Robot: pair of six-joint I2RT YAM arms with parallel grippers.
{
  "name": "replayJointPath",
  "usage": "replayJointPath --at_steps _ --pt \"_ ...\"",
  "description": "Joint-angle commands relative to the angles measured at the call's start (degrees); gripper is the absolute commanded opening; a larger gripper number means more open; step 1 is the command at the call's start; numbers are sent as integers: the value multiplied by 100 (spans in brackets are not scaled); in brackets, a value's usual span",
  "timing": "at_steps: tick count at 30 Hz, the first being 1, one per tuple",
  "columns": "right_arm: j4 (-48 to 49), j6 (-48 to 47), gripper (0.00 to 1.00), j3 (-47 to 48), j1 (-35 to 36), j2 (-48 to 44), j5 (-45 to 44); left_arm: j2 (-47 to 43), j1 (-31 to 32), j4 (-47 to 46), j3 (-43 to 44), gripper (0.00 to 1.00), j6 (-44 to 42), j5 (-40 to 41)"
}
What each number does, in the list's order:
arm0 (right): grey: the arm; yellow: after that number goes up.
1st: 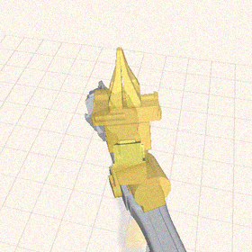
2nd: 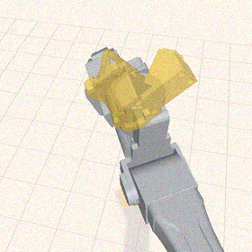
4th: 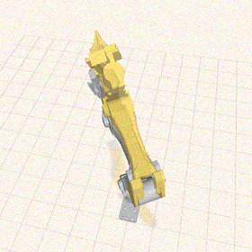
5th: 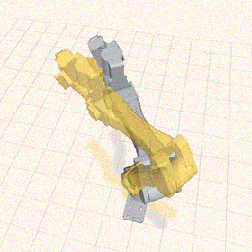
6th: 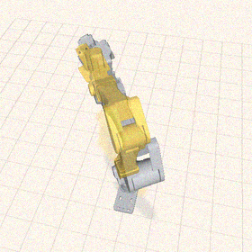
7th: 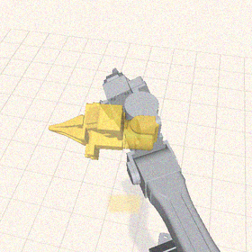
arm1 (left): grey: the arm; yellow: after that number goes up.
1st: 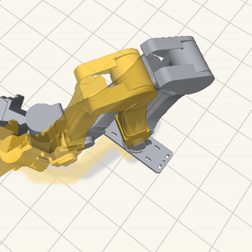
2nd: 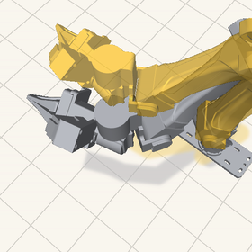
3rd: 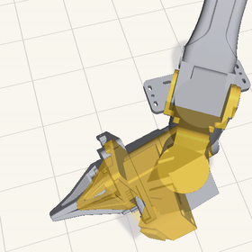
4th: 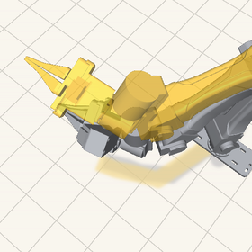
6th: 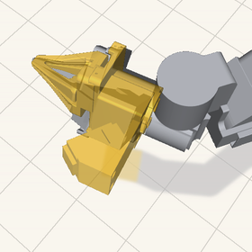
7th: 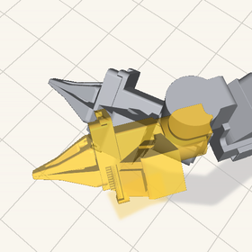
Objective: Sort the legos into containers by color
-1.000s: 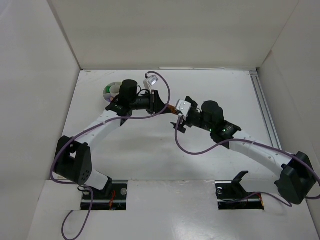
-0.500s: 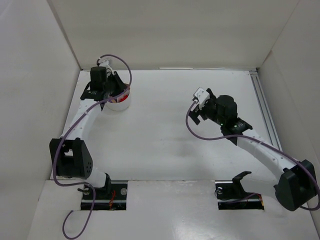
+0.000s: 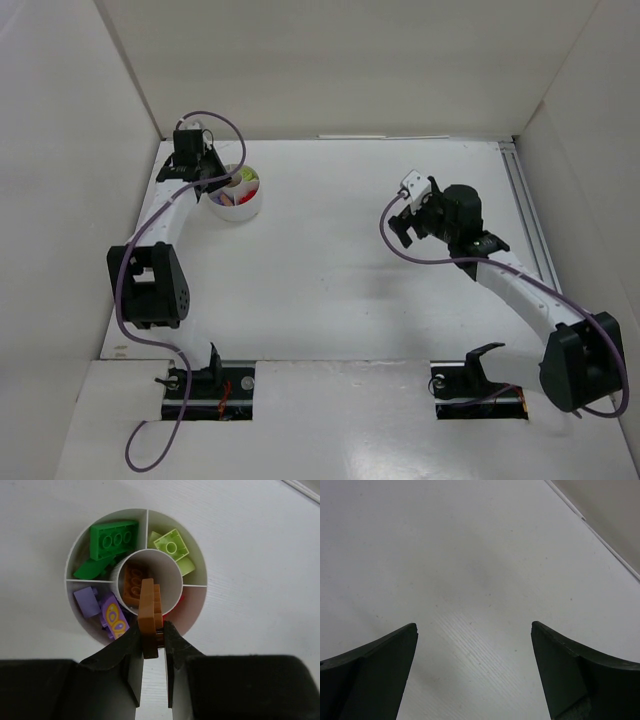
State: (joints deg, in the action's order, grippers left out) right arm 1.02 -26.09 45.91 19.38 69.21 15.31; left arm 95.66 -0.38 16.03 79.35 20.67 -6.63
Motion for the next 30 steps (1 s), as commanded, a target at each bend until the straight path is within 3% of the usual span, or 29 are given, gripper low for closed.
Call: replayJointPath --at_steps 1,5,7,9,10,11,12,18,23,24,25,30 --pt "65 60 99 -47 -66 40 288 58 -67 76 379 0 -107 180" --pt "65 7 99 -47 -66 40 288 181 -67 76 484 0 -159 241" --pt "65 7 99 -47 -66 40 288 234 -67 128 537 18 -212 189" --pt "65 7 99 -47 -118 40 288 234 -67 128 537 11 -212 189" --pt "65 7 99 -47 -118 40 288 234 -67 128 537 12 -212 189" --pt "65 7 99 -47 -118 40 288 234 -67 128 537 25 -212 189" --pt "65 7 99 -47 -118 -12 288 234 -67 128 537 28 -264 137" --pt "13 59 99 -47 -118 -127 288 -213 -67 128 485 36 -318 22" --pt "-58 200 99 -100 -180 -434 -1 -828 -67 59 213 62 -318 22" --pt "-110 200 99 -100 -232 -487 -71 -986 -67 -64 -23 88 -318 -65" --pt "-197 331 99 -152 -320 -618 -168 -1370 -67 -161 -182 100 -257 -118" --pt "-531 639 99 -319 -706 -1171 -756 -3013 160 -933 -1673 100 523 -146"
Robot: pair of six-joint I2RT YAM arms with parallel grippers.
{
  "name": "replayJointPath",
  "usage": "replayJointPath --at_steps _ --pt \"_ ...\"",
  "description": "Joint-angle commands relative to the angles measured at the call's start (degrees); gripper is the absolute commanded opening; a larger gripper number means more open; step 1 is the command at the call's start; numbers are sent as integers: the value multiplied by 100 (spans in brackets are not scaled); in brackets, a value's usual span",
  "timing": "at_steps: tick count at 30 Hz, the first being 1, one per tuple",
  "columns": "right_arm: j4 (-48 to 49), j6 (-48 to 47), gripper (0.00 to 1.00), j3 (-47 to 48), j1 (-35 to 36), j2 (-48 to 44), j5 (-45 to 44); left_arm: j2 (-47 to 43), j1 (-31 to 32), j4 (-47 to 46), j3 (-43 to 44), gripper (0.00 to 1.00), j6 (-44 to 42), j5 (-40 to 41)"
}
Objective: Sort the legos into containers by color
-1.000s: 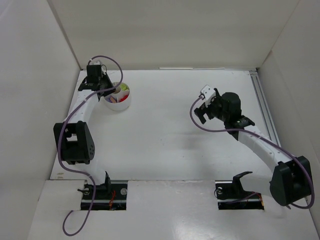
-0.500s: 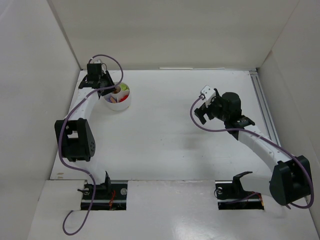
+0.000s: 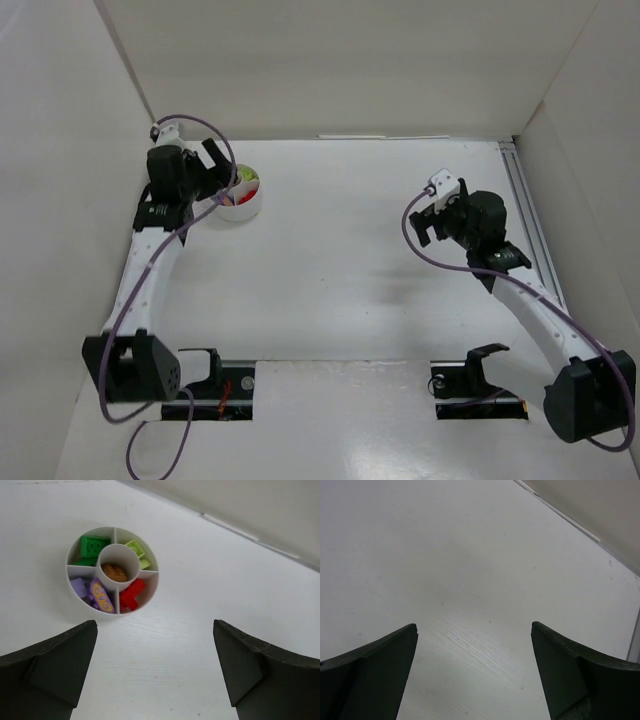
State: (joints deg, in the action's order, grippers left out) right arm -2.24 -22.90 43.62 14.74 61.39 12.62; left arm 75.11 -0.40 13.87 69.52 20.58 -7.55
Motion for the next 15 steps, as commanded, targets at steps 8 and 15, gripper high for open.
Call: replayJointPath --at_steps 8,15 --pt "-540 681 99 -415 -428 -1286 -1376 -2246 761 -950 -2266 100 1080 15" --pt "-541 812 99 -697 -481 -1901 -1535 -2493 946 -868 -2469 100 1159 290"
